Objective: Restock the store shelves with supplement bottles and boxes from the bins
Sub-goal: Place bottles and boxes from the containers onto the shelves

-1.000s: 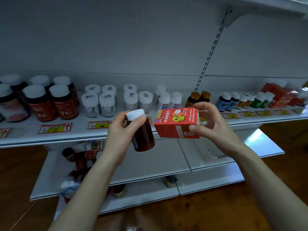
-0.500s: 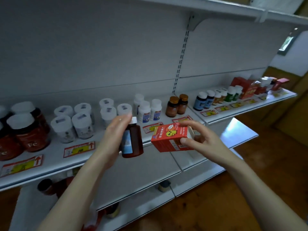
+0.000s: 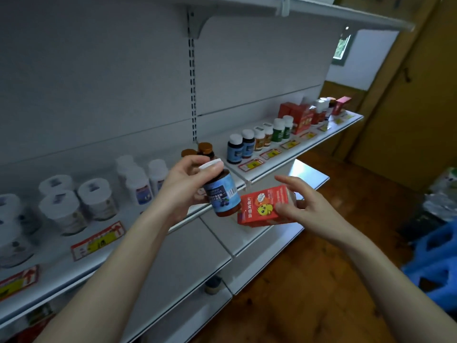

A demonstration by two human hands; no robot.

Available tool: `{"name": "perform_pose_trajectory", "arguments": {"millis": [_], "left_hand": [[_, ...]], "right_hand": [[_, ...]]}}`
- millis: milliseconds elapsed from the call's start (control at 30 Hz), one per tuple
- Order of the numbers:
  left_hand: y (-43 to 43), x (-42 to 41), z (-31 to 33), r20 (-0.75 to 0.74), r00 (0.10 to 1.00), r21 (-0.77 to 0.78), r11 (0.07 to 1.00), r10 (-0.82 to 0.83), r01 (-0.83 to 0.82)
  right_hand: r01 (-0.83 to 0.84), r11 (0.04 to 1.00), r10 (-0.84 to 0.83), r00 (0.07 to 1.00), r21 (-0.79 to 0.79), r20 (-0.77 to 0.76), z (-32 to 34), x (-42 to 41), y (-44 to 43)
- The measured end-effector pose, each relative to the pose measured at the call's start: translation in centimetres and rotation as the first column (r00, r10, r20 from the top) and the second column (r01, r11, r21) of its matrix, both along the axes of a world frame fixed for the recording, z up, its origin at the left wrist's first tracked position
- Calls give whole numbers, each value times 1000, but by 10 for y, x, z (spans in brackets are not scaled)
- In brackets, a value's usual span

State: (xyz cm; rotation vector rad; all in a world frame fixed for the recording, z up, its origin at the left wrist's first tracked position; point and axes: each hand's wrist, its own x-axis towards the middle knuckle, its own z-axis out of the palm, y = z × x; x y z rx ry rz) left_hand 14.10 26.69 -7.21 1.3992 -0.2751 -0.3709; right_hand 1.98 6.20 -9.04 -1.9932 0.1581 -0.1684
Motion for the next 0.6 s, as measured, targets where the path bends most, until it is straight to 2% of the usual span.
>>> {"name": "perform_pose_trajectory", "arguments": {"millis": [200, 333, 467, 600], "left_hand": [[-68, 19, 10, 94, 991, 115, 987, 98, -108], [-98, 39, 20, 172, 956, 194, 943, 239, -271], [-112, 69, 36, 222, 917, 191, 908, 331, -374], [-123, 106, 51, 233, 874, 171, 867, 427, -469]], "right_hand": [[56, 986, -63, 997, -156, -40, 2, 36, -75], [-81, 984, 72, 996, -160, -59, 5, 61, -107], [-214, 964, 208, 977, -158, -50, 11, 83, -118], [-232, 958, 232, 973, -166, -17, 14, 106, -116]]}}
